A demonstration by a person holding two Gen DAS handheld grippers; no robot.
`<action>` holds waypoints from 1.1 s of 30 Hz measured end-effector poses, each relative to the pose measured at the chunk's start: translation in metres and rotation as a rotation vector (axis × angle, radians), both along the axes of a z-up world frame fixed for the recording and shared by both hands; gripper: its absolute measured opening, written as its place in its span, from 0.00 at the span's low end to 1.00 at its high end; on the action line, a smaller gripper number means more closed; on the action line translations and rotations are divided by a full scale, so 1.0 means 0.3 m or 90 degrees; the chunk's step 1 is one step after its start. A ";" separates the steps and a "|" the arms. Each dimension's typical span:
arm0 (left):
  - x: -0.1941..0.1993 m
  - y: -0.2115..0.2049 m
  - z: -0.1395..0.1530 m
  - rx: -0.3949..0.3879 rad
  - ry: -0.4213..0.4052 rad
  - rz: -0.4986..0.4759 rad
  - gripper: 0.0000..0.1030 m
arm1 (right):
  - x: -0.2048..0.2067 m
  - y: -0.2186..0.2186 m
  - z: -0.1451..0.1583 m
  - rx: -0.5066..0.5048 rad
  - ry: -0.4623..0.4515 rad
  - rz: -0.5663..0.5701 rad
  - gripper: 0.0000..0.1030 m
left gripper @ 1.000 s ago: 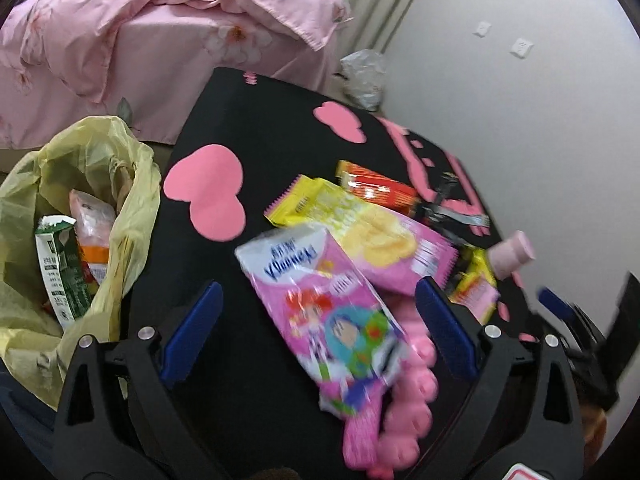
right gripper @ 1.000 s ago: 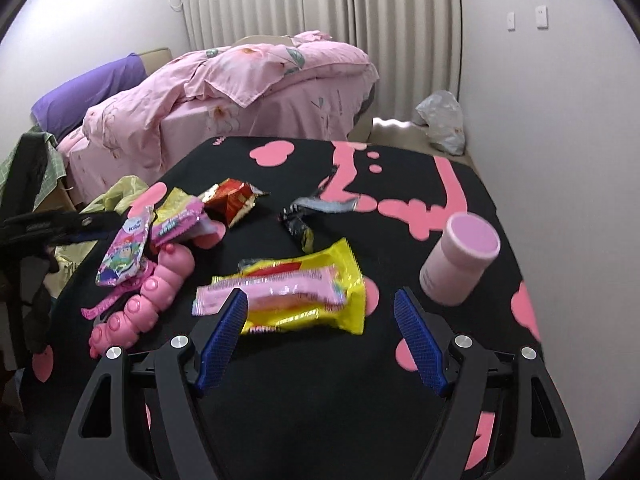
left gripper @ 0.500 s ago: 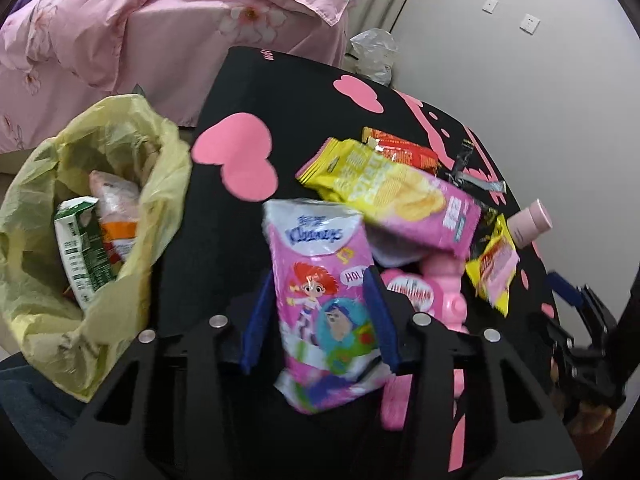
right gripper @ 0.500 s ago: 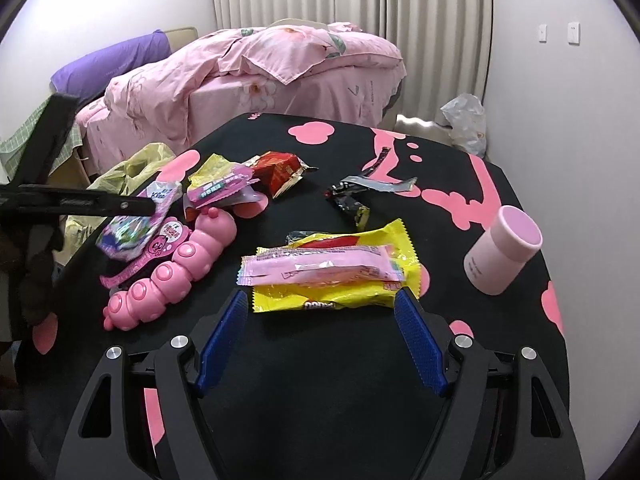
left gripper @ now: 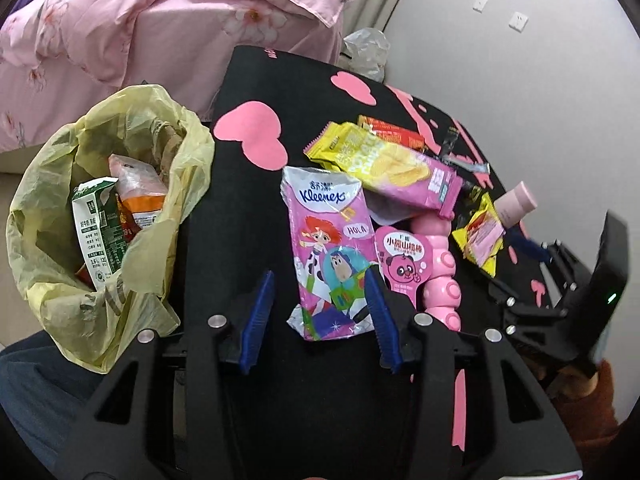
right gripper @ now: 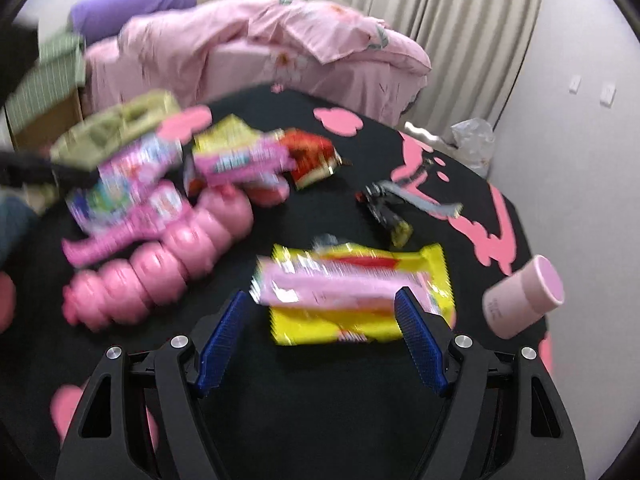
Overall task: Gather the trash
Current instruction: 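Move the left tool back to the table and grasp the pink Kleenex pack, then lift the Kleenex pack with the left tool while the right tool grasps a pink candy stick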
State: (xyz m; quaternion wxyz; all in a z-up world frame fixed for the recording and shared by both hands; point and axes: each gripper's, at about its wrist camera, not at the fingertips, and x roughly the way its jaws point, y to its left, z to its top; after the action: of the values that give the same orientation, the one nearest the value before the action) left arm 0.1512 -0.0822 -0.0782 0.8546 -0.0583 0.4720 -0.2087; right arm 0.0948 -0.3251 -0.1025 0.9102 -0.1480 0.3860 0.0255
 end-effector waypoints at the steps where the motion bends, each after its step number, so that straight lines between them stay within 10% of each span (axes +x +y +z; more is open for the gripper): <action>1: 0.000 0.006 0.003 -0.006 0.000 0.003 0.44 | -0.008 -0.025 -0.007 -0.005 0.003 -0.013 0.70; 9: -0.003 -0.010 -0.019 -0.021 0.017 -0.006 0.44 | -0.093 -0.271 -0.014 0.002 0.023 -0.165 0.70; 19: -0.001 -0.008 -0.003 -0.010 -0.003 0.009 0.46 | 0.018 -0.232 0.077 0.249 -0.001 -0.119 0.70; 26: 0.002 0.039 0.007 -0.009 -0.008 0.028 0.48 | 0.167 -0.210 0.014 0.248 0.045 -0.122 0.21; 33: 0.020 0.036 -0.006 -0.009 -0.003 0.032 0.48 | 0.046 -0.212 0.064 0.268 0.013 -0.079 0.12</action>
State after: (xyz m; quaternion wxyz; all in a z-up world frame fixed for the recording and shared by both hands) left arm 0.1572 -0.0713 -0.0800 0.8600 -0.0755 0.4672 -0.1909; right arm 0.1087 -0.3886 -0.0834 0.9169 0.0699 0.3896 0.0508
